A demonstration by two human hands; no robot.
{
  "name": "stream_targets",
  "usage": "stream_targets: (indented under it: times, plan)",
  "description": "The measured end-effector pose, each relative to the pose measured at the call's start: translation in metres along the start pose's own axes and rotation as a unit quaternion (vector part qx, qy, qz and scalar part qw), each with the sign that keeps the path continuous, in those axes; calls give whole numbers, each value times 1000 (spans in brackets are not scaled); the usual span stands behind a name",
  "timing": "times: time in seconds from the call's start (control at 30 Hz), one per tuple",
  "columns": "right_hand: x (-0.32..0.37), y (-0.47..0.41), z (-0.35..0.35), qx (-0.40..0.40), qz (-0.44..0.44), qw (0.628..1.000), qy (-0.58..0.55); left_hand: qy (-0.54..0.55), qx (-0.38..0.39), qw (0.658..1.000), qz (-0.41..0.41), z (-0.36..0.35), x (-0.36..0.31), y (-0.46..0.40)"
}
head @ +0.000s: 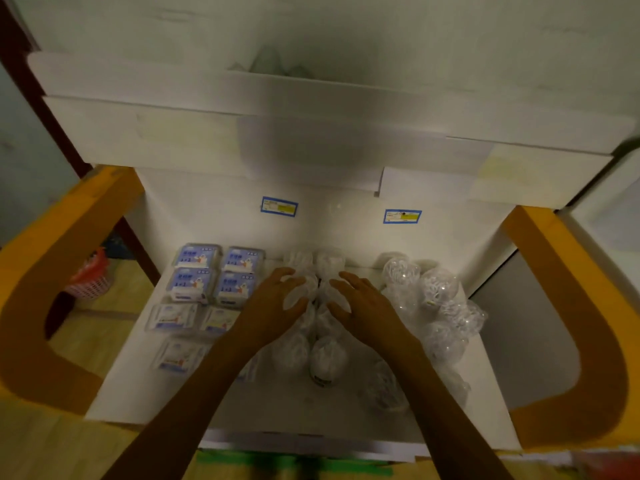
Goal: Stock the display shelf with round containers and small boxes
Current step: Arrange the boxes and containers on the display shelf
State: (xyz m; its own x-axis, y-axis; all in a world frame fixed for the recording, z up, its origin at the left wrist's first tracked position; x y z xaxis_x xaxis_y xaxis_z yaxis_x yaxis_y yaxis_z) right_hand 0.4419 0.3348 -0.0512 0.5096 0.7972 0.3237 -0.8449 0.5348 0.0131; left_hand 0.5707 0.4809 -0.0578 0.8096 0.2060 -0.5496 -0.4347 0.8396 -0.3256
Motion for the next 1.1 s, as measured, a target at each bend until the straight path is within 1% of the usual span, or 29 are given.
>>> stream_targets:
  times: [0.13, 0.3, 0.37, 0.43, 0.53, 0.67, 0.77, 0.83, 0.97, 1.03, 1.1]
  plan:
    - [-4, -6, 3, 2, 10, 1000, -2, 2, 1, 1000, 9, 0, 7, -2]
    - [-7, -32, 9, -46, 4, 999, -22, -14, -32, 999, 32, 8, 17, -25]
    - [-5, -47, 9, -35, -4, 999, -24, -13, -26, 999, 18, 10, 21, -36]
    - [-3, -58, 4, -11, -6, 1000, -29, -9, -1, 1000, 12, 7, 26, -45]
    - [-7, -64, -3, 13, -19, 999, -43, 8, 30, 999, 27, 1, 36, -52]
    - [-14, -67, -7, -5, -34, 997, -66, 29, 54, 998, 21, -5, 47, -58]
    - [-13, -68, -8, 6, -37, 996, -83, 45, 63, 997, 16, -9, 52, -62]
    - [-11, -66, -4, 5, -39, 996, -76, 49, 67, 996, 17, -6, 53, -62]
    - [-8, -39, 11, -41, -46, 997, -44, 23, 57, 998, 5, 8, 43, -43]
    - [-3, -12, 18, -27, -41, 998, -30, 11, 60, 998, -16, 17, 31, -21]
    - [4, 17, 24, -5, -19, 1000, -6, 12, 69, 996, -57, 24, 15, 6]
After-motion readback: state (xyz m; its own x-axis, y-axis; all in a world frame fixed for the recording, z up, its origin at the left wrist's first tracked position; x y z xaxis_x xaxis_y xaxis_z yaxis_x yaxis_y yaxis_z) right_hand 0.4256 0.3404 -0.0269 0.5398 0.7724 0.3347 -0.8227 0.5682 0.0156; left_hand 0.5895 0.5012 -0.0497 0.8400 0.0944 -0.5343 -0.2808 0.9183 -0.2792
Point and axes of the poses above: each hand's wrist, its own y-axis away from the middle knuckle, its own z-axis out of the back of the hand, x = y × z, the point moved 1 cm from there along -y, towards the middle knuckle, and after that the axes turned 11 degrees about -z, right-handed, at the moved point
